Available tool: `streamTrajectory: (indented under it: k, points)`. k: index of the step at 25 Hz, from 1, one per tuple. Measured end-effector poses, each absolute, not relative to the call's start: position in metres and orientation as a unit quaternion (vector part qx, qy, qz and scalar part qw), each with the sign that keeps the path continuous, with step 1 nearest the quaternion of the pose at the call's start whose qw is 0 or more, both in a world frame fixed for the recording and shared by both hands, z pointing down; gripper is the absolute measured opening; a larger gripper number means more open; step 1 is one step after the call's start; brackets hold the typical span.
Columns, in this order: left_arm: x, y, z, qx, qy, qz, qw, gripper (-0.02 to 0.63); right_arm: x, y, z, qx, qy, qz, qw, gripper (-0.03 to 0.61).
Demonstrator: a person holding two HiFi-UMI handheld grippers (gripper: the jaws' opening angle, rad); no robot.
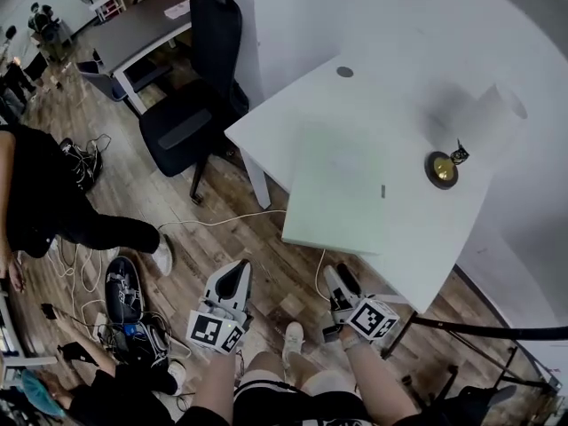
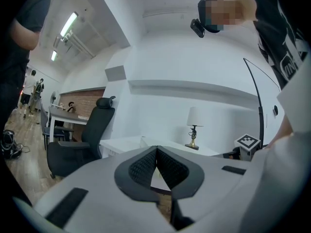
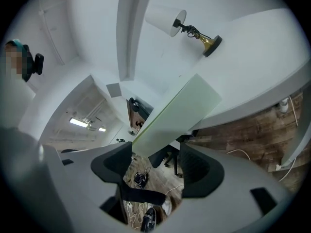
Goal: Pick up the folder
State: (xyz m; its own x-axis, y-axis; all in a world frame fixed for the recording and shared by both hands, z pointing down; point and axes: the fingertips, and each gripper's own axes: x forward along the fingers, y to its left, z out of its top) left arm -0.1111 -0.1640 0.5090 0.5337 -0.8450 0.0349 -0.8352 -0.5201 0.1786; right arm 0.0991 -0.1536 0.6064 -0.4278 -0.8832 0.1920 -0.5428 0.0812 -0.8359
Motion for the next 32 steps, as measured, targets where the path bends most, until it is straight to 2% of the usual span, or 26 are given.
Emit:
streamTrajectory:
  k: [7,20,32]
  points:
    - [-0.105,-0.178,0.519,0.872,-0.480,-0.022,0.095,0.014,0.085,-0.182,0.586,-0.440,0.719,-0.466,0.268,0.324]
    - [-0.101,-0.214,0.530,0.882,-0.461,-0.017,0.099,0.014,0.079,-0.221,0.591,-0.443,0.699,-0.474,0.300,0.367]
    - [-0.107,-0.228,0.543,0.883,-0.456,-0.010,0.112,0.014,0.082,-0.241,0.615,-0.466,0.653,-0.503,0.321,0.367]
